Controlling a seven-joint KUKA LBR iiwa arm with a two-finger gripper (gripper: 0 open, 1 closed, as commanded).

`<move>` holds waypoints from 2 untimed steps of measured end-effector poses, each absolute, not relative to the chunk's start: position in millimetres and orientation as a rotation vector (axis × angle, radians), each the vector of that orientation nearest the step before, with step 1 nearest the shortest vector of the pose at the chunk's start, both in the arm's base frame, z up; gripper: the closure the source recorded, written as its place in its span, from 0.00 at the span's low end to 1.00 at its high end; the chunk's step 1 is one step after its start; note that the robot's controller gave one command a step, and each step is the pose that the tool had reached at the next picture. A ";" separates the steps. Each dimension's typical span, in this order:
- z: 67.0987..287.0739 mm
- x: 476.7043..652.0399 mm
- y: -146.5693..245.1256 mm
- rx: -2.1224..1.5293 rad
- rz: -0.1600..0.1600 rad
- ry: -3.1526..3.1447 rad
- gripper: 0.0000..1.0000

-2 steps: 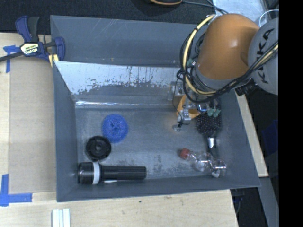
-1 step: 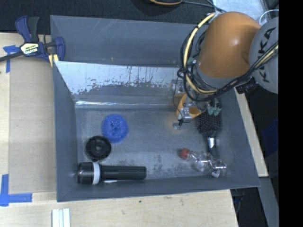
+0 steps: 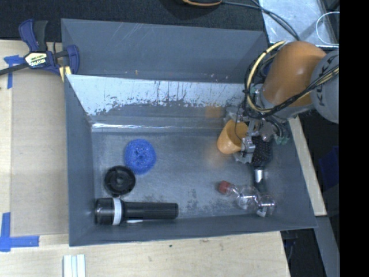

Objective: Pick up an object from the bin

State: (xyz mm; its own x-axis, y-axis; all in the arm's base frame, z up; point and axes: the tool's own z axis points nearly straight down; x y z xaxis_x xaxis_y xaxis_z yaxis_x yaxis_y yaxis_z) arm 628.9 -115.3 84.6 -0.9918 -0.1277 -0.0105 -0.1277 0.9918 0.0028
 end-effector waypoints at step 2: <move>101.2 628.6 -109.5 -0.584 0.001 3.069 0.00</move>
Offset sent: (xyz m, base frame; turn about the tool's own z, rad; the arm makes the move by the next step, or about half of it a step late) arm -0.0019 0.0061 0.0154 -0.2492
